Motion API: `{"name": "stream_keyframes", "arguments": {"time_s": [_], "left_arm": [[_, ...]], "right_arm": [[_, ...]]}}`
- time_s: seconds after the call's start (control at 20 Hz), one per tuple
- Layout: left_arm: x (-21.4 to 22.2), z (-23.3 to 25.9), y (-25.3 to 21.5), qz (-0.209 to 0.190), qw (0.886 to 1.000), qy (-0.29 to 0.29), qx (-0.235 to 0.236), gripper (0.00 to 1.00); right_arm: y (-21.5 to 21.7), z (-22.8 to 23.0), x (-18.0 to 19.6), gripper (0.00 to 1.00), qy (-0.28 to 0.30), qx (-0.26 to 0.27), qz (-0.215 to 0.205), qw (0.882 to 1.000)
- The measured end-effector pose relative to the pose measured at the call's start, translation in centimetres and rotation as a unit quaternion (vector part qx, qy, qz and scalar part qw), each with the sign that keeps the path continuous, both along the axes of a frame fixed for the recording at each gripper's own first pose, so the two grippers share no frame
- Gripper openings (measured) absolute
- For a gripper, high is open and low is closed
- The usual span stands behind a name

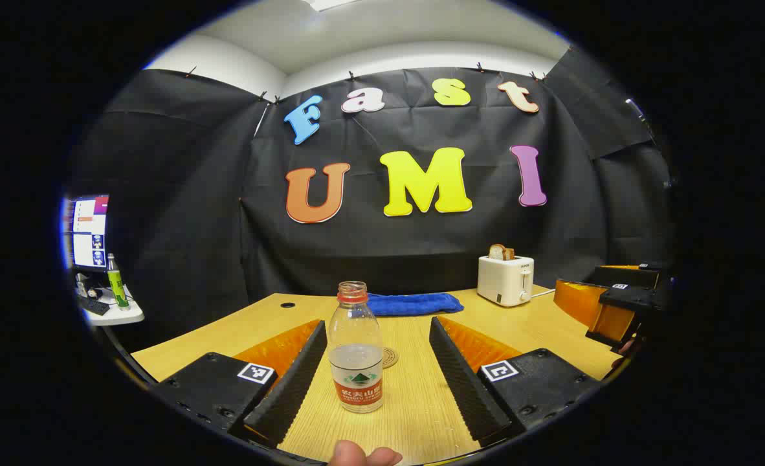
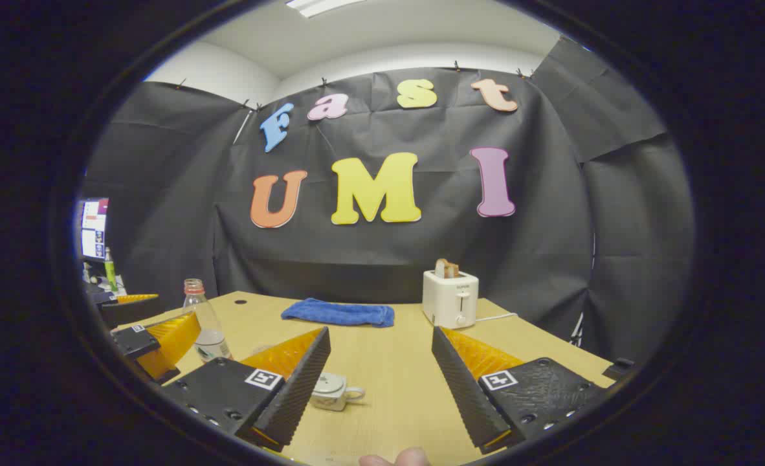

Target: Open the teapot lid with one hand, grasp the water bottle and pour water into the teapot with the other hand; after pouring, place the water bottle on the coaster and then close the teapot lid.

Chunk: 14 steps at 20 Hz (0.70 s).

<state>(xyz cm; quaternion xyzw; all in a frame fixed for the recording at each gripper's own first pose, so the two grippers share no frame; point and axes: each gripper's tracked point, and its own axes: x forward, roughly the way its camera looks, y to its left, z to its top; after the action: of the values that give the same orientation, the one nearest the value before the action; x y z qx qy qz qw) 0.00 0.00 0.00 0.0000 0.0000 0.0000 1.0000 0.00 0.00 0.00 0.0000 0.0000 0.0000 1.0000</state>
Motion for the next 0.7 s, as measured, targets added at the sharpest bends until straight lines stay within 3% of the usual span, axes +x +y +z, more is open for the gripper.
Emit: {"name": "stream_keyframes", "arguments": {"time_s": [0.7], "left_arm": [[0.0,0.4,0.7,0.004,1.000,-0.002,0.004,1.00]], "right_arm": [[2.2,-0.8,0.2,0.95,0.002,-0.015,0.026,1.000]]}}
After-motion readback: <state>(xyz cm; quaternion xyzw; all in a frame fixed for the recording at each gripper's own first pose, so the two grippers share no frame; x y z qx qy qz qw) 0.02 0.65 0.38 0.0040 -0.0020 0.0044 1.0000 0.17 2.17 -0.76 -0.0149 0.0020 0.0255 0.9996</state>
